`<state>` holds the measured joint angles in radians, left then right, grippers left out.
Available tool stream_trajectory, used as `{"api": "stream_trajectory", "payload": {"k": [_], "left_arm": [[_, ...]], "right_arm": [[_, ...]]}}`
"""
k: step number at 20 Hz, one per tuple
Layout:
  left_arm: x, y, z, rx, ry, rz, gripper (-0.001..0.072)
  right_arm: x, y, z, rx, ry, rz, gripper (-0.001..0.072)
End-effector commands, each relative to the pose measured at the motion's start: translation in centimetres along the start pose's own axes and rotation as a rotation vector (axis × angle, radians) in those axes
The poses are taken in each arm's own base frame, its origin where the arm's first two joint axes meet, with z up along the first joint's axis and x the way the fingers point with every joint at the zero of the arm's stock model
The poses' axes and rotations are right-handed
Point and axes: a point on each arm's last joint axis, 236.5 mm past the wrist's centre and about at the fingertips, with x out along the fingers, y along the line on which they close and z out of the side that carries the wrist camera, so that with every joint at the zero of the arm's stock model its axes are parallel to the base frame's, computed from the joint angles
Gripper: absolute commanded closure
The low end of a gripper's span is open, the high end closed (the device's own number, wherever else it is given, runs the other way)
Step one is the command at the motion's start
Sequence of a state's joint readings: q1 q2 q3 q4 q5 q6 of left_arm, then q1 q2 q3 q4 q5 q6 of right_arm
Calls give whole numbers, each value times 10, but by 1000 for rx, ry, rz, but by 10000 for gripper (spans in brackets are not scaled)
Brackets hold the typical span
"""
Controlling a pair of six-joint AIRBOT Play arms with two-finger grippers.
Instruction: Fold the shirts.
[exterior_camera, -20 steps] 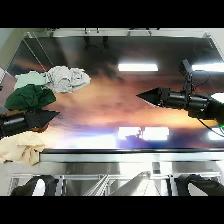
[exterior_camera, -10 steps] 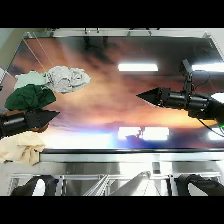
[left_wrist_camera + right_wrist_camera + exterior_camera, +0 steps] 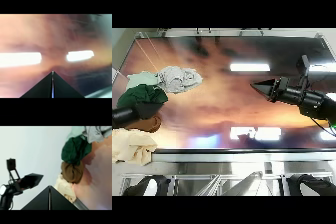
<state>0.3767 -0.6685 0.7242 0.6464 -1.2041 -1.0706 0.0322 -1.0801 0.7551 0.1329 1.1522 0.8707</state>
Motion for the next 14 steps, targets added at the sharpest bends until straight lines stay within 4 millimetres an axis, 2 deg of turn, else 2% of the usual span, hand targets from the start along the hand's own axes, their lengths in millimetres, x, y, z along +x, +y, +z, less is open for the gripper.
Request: {"api": "stream_trajectory", "payload": {"k": [1, 2, 4, 5, 6, 7, 8, 9, 12, 14], "left_arm": [[7, 67, 42, -5, 15, 198, 681], [16, 82, 58, -30, 38, 190, 618], [41, 114, 87, -62, 72, 189, 58], [55, 129, 97, -82, 91, 181, -13], [73, 147, 105, -101, 112, 174, -13], [92, 161, 108, -111, 141, 166, -13], [113, 173, 109, -118, 167, 156, -13], [136, 185, 111, -120, 188, 148, -13], [201, 218, 119, -96, 215, 143, -13], [231, 241, 115, -78, 240, 163, -12]], "right_arm": [[0, 12, 10, 31, -44, 51, 699], [0, 12, 10, 31, -44, 51, 699], [0, 9, 8, 11, -36, 41, 699], [0, 7, 6, -14, -27, 30, 698], [0, 4, 6, -18, -23, 22, 692], [1, 0, 5, -14, -20, 13, 625], [2, -9, 5, -8, -15, -7, 382], [3, -24, 8, 0, -22, -47, 279], [-3, -90, 24, 26, -74, -234, 283], [-7, -114, 29, 73, -85, -268, 284]]}}
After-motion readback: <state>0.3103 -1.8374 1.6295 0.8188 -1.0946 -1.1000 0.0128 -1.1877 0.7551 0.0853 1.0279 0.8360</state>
